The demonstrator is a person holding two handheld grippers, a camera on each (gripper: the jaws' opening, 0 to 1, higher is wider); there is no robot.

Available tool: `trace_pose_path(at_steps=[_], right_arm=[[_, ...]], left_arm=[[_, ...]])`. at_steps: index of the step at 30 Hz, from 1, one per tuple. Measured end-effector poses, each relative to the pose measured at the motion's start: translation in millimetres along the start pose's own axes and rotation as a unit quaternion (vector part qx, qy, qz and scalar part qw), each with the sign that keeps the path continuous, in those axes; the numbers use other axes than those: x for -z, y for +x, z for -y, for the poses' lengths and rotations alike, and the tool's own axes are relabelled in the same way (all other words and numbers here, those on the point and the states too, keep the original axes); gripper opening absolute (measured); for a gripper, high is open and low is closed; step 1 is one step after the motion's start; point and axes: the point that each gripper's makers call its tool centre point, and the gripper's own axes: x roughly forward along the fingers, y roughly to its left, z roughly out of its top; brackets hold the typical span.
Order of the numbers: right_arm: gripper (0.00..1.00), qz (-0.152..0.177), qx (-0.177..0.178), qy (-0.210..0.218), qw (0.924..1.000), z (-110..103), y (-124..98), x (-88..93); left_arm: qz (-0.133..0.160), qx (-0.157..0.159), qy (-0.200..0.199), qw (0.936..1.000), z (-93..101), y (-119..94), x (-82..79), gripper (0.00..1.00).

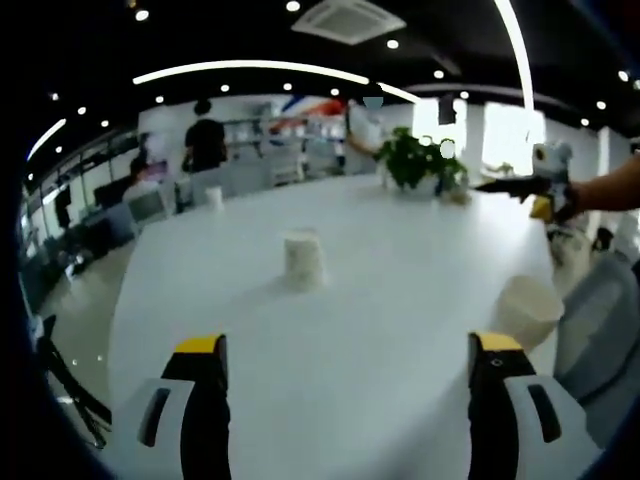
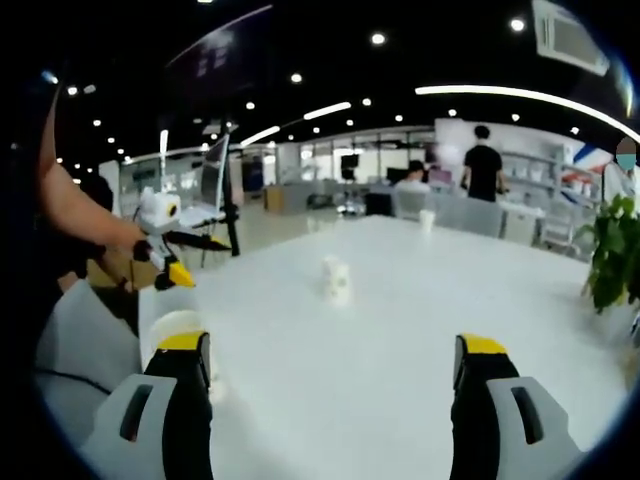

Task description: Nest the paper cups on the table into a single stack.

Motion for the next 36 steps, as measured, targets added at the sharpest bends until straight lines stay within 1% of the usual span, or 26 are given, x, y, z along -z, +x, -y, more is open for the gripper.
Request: trace_pose_path(at_steps=[2, 5, 14, 17, 20, 26, 31, 33, 36], right_arm=[[1.0, -0.001, 0.0, 0.002, 1.0, 0.9, 1.9, 1.5], [1.0, -0.005, -0.001, 0.005, 1.0, 1.9, 5.1, 5.0], [1.0, -0.014, -0.001, 0.01, 0.9999, 2.2, 8.4, 12.7], [1.0, -0.015, -0.002, 0.01, 0.9998, 3.0, 8.1, 14.2], [1.0, -0.016, -0.002, 0.012, 0.9998, 3.9, 7.3, 15.6], [1.0, -0.016, 0.001, 0.013, 0.9998, 6.7, 5.5, 15.4], [1.0, -0.014, 0.004, 0.016, 0.9998, 8.6, 4.9, 15.2], [1.0, -0.013, 0.006, 0.019, 0.9997, 9.4, 4.8, 15.8], [1.0, -0.014, 0.006, 0.021, 0.9997, 8.8, 4.6, 16.9]], left_arm=[[0.0, 0.004, 0.0, 1.0, -3.0, 7.0, 0.7, 1.0], [-0.002, 0.001, 0.007, 1.0, -6.5, 15.2, 1.0, 0.96], [-0.005, 0.005, 0.002, 1.0, -19.4, 44.7, 2.6, 0.98], [-0.009, 0.011, 0.0, 0.9999, -20.0, 53.3, 3.2, 0.98], [-0.013, 0.015, 0.007, 0.9998, -22.6, 66.9, 6.0, 1.0], [-0.002, 0.016, -0.007, 0.9998, -29.7, 88.4, 1.7, 1.0], [-0.006, 0.018, -0.002, 0.9998, -32.3, 107.5, 0.7, 1.0], [-0.005, 0.019, 0.007, 0.9998, -34.5, 116.1, -0.6, 1.0], [-0.001, 0.02, 0.006, 0.9998, -36.2, 126.9, -4.1, 1.0]])
